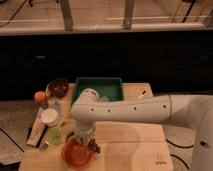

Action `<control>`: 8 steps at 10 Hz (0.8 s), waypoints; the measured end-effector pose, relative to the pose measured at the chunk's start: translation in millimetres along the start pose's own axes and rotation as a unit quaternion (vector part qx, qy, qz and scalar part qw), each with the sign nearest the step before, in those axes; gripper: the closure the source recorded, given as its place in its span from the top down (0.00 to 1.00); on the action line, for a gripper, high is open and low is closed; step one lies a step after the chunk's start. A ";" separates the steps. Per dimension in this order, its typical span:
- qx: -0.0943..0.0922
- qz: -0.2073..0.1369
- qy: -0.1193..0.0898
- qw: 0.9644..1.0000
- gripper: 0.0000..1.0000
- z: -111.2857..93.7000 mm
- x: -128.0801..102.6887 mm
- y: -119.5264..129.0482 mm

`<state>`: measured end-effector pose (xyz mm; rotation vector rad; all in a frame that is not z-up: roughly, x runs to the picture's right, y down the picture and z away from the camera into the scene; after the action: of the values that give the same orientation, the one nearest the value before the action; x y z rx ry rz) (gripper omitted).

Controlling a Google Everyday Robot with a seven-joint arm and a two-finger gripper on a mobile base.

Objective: Place grapes in red bowl

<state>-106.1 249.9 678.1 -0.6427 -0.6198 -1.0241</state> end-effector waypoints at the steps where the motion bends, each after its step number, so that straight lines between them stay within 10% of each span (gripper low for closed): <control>1: 0.002 0.002 -0.001 1.000 0.25 -0.3 0.9 1.0; 8: 0.010 0.004 -0.005 1.000 0.25 0.5 2.4 2.1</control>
<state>-103.4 249.7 679.8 -0.6323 -0.6358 -1.0061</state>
